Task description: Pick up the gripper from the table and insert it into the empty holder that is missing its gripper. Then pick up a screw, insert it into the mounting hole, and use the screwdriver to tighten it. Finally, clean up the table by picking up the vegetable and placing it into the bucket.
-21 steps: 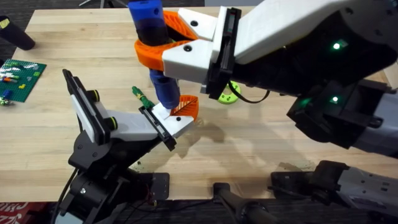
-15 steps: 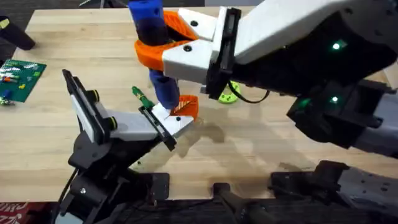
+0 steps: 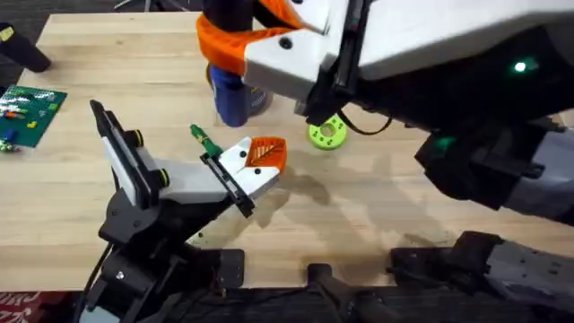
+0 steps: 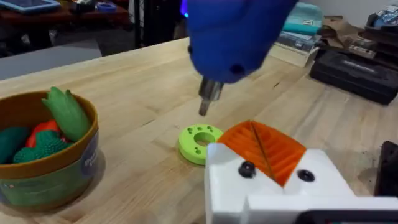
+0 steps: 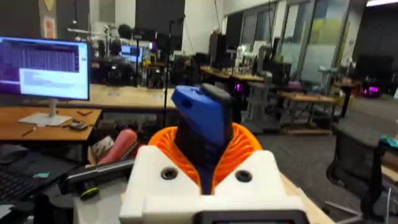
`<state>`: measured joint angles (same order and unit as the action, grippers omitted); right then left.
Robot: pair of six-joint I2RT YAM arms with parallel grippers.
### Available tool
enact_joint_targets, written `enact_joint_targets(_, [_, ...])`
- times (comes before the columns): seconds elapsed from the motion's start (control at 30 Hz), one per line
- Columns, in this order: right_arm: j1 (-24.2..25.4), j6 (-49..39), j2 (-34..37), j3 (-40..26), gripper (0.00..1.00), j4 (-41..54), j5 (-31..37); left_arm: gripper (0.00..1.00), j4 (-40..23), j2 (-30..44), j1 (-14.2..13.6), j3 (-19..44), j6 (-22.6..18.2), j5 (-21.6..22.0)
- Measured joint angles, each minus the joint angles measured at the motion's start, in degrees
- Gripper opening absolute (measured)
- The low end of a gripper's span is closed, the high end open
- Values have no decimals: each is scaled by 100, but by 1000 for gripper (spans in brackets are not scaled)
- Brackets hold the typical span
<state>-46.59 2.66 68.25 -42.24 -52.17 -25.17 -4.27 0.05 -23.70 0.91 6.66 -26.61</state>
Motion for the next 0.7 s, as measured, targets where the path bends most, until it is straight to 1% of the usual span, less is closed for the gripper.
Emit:
enact_joint_targets(0.23, [0,383,2,0,64,15,-4,10,0,0,0,0,0,2])
enact_joint_targets(0.4, [0,488,-32,0,64,127,-19,10,0,-2,0,0,0,2])
enact_joint_targets(0.6, [0,509,-381,4,64,565,-20,10,0,0,0,0,0,2])
enact_joint_targets(0.7, [0,506,-473,4,64,636,-20,10,0,-2,0,0,0,2])
